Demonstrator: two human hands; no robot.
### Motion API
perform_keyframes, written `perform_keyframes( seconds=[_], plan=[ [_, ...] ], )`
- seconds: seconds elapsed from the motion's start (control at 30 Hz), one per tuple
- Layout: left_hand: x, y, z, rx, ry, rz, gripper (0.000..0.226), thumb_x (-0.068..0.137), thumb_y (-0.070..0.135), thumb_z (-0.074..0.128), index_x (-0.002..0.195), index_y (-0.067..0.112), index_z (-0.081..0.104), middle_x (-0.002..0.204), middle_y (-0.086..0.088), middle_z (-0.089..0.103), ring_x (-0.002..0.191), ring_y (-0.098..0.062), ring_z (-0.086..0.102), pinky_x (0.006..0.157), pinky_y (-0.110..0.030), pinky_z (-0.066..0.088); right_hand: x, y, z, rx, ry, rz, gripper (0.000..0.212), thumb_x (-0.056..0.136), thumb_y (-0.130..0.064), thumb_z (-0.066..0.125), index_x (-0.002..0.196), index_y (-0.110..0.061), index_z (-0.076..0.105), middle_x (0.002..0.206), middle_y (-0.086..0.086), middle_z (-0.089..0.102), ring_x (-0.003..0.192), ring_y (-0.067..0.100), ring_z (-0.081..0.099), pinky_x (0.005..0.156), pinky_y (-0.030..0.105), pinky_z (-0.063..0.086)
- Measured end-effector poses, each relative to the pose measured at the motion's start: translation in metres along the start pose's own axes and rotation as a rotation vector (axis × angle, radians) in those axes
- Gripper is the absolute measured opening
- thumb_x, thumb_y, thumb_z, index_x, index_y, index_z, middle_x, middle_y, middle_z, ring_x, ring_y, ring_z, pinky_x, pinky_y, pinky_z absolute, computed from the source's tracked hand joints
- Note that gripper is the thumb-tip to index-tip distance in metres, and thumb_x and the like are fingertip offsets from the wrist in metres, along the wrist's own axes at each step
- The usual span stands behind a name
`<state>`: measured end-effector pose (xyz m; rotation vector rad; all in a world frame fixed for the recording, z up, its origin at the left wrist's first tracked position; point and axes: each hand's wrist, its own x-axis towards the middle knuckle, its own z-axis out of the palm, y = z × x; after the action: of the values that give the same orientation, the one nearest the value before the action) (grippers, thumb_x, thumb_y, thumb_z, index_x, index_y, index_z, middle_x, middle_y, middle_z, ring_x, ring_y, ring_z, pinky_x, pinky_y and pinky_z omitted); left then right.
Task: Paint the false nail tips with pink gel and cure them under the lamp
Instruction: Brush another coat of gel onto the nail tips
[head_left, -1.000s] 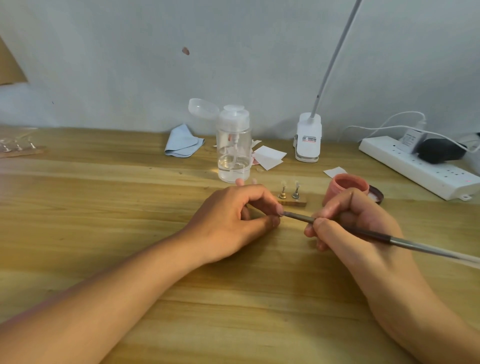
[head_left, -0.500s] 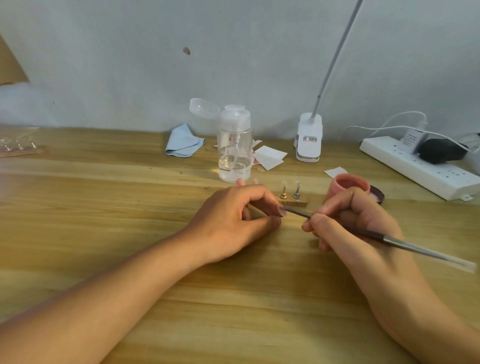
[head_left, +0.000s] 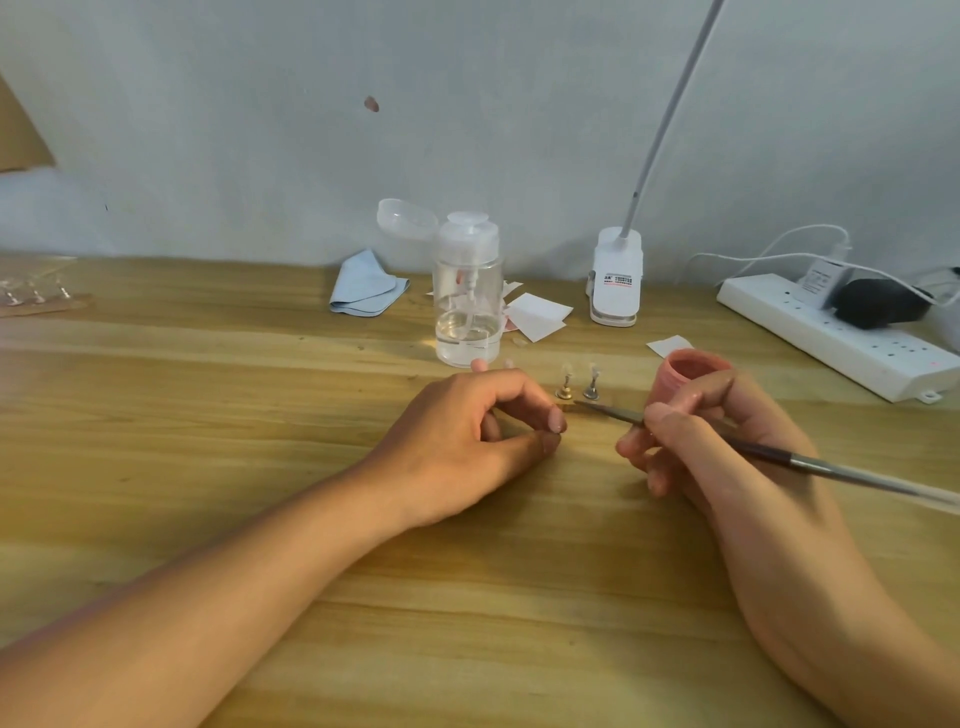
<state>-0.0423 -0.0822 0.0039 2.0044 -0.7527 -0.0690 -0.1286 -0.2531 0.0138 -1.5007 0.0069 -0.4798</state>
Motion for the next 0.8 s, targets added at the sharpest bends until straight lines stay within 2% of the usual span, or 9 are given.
perform_keyframes(
  seconds=[0.1, 0.17, 0.2, 0.23, 0.33, 0.6, 0.7, 0.8],
  plan=[
    [-0.0003, 0.0004, -0.0004, -0.013, 0.001, 0.002, 0.021, 0.086, 0.015, 0.074, 0.077, 0.032, 0.066, 0.083, 0.024, 0.069, 0.043, -0.001, 0.038, 0.055, -0.002, 0.034, -0.0011, 0.0002, 0.0004, -0.023, -0.006, 0.003, 0.018, 0.09, -0.004, 0.059, 0.076, -0.008, 0.049, 0.068, 0.01, 0.07, 0.055, 0.016, 0.051, 0.055, 0.019, 0.049],
    [-0.0005, 0.0005, -0.0002, -0.015, -0.003, -0.003, 0.02, 0.087, 0.015, 0.073, 0.078, 0.032, 0.066, 0.081, 0.027, 0.068, 0.043, -0.001, 0.037, 0.063, 0.001, 0.035, -0.0013, 0.0003, 0.0004, -0.011, 0.002, 0.001, 0.019, 0.09, -0.004, 0.059, 0.076, -0.009, 0.048, 0.067, 0.01, 0.07, 0.054, 0.015, 0.051, 0.054, 0.018, 0.048],
    [-0.0005, 0.001, -0.0001, -0.012, -0.005, -0.004, 0.02, 0.087, 0.014, 0.073, 0.078, 0.031, 0.066, 0.077, 0.028, 0.067, 0.042, -0.001, 0.037, 0.068, -0.003, 0.04, -0.0013, 0.0004, 0.0008, -0.016, -0.002, -0.004, 0.018, 0.09, -0.004, 0.059, 0.076, -0.008, 0.048, 0.067, 0.01, 0.07, 0.054, 0.014, 0.051, 0.054, 0.018, 0.048],
    [-0.0005, 0.0013, -0.0001, -0.01, -0.004, -0.003, 0.021, 0.087, 0.014, 0.073, 0.078, 0.031, 0.065, 0.075, 0.029, 0.066, 0.042, -0.001, 0.037, 0.062, 0.001, 0.035, -0.0015, 0.0001, 0.001, -0.031, -0.014, -0.009, 0.018, 0.09, -0.005, 0.059, 0.076, -0.007, 0.049, 0.068, 0.01, 0.071, 0.053, 0.013, 0.051, 0.054, 0.017, 0.048],
    [-0.0002, 0.001, -0.0005, -0.014, 0.006, -0.005, 0.022, 0.087, 0.015, 0.073, 0.077, 0.032, 0.066, 0.082, 0.027, 0.069, 0.043, 0.0, 0.037, 0.049, -0.003, 0.031, -0.002, 0.0011, 0.0011, -0.042, -0.02, -0.022, 0.017, 0.09, -0.005, 0.06, 0.077, -0.004, 0.048, 0.069, 0.01, 0.071, 0.052, 0.013, 0.05, 0.054, 0.016, 0.047],
    [-0.0006, -0.0014, -0.001, -0.025, 0.005, 0.001, 0.02, 0.087, 0.018, 0.074, 0.078, 0.034, 0.066, 0.091, 0.022, 0.071, 0.044, -0.001, 0.036, 0.052, -0.001, 0.032, -0.0012, 0.0017, 0.0003, 0.027, 0.017, -0.024, 0.017, 0.089, -0.004, 0.06, 0.076, -0.008, 0.049, 0.067, 0.007, 0.065, 0.054, 0.012, 0.051, 0.05, 0.016, 0.044],
    [-0.0006, -0.001, -0.0013, -0.02, 0.019, 0.003, 0.015, 0.087, 0.02, 0.074, 0.082, 0.033, 0.068, 0.089, 0.022, 0.071, 0.046, 0.0, 0.038, 0.05, -0.006, 0.031, -0.0012, -0.0007, 0.0012, 0.031, 0.083, -0.15, 0.013, 0.085, -0.011, 0.064, 0.082, -0.007, 0.053, 0.089, 0.017, 0.061, 0.062, 0.013, 0.057, 0.058, 0.017, 0.047],
    [-0.0008, -0.0002, -0.0016, -0.016, 0.034, 0.004, 0.013, 0.087, 0.021, 0.075, 0.085, 0.032, 0.069, 0.089, 0.022, 0.071, 0.047, 0.001, 0.04, 0.05, -0.007, 0.031, 0.002, -0.0073, -0.0014, -0.054, 0.153, -0.286, 0.008, 0.088, -0.012, 0.065, 0.091, -0.007, 0.059, 0.081, 0.012, 0.069, 0.07, 0.013, 0.063, 0.065, 0.018, 0.05]
  ],
)
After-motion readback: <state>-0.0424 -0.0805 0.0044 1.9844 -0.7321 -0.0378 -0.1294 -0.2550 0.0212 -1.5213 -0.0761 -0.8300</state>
